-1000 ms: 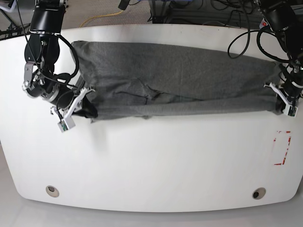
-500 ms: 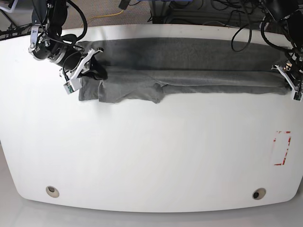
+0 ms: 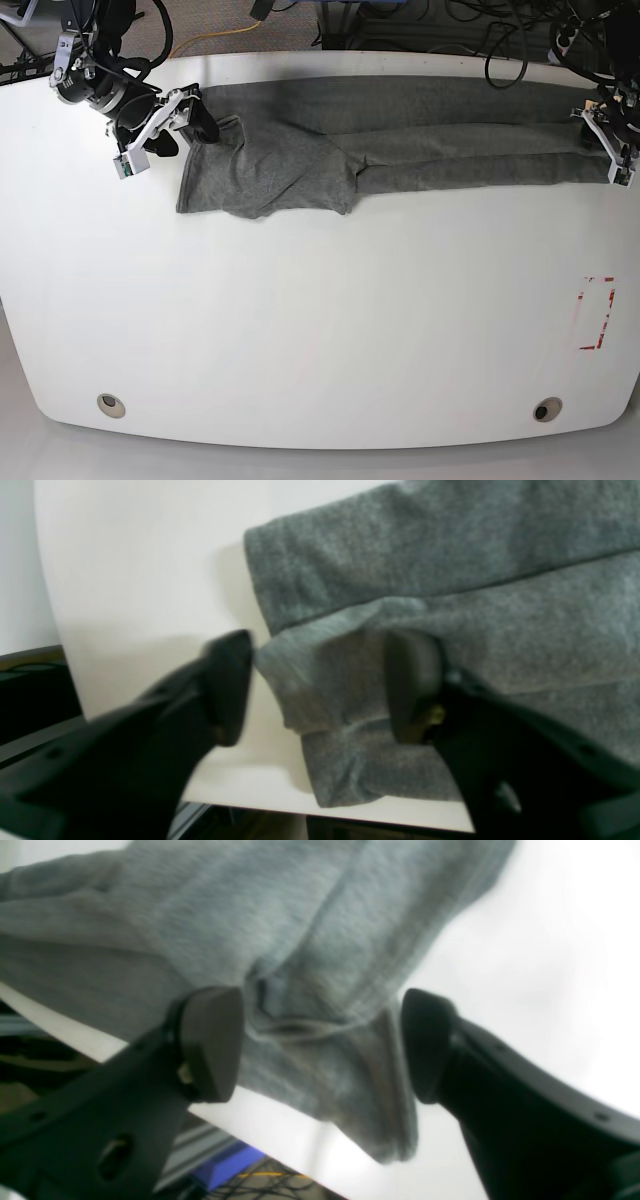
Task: Fold the T-shirt properly
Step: 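Release and grasp the folded strip's ends with both grippers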
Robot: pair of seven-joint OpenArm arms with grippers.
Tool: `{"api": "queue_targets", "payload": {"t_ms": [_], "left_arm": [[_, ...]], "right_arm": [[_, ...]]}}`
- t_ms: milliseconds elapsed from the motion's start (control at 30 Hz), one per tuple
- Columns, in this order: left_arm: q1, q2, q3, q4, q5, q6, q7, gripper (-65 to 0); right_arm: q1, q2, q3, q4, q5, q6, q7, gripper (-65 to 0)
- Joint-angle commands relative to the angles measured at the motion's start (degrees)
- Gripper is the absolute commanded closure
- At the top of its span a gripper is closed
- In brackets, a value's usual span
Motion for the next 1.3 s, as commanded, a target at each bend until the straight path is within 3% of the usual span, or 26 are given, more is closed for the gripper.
{"api": "queue_targets", "payload": {"t_ms": [0, 233, 333, 533, 633, 733, 967, 1267], "left_arm": [[-0.22, -1.33, -0.93, 2.12, -0.35, 0.4, -0.82, -38.8], [0.4, -1.33, -3.74, 7.84, -8.26, 0.4, 2.08, -38.6], [0.14, -1.24, -3.57, 6.34, -6.94, 0.4, 3.22, -38.5], [-1.45, 0.61, 0.48, -2.71, 3.17, 0.4, 2.78, -38.3], [-3.03, 0.87, 0.65, -5.88, 7.92, 0.4, 0.76, -38.3], [-3.12, 2.36, 0.92, -7.11, 8.36, 0.4, -0.21, -38.3], [-3.47, 2.89, 4.52, -7.2, 8.27, 0.4, -0.21, -38.3], [-8.66, 7.46, 6.63, -7.11, 8.18, 0.4, -0.03, -38.5]], "right_arm": [[-0.12, 0.43, -0.08, 2.91, 2.03, 0.77, 1.55, -46.6], [2.87, -2.47, -2.63, 3.18, 5.19, 0.42, 1.55, -41.4], [4.89, -4.84, -5.35, 1.15, 4.4, -0.02, 1.55, -36.5], [9.64, -10.56, -10.19, -3.86, -6.68, -1.6, 1.55, -19.7], [11.92, -12.49, -10.8, -7.55, -12.13, -1.6, 1.55, -17.9], [14.12, -13.55, -10.63, -11.68, -17.75, -1.6, 1.73, -17.9], [17.55, -13.46, -7.81, -18.45, -31.82, -1.08, 6.04, -17.9], [24.49, -5.02, -5.0, -25.57, -32.7, 0.24, 6.39, -17.9]]}}
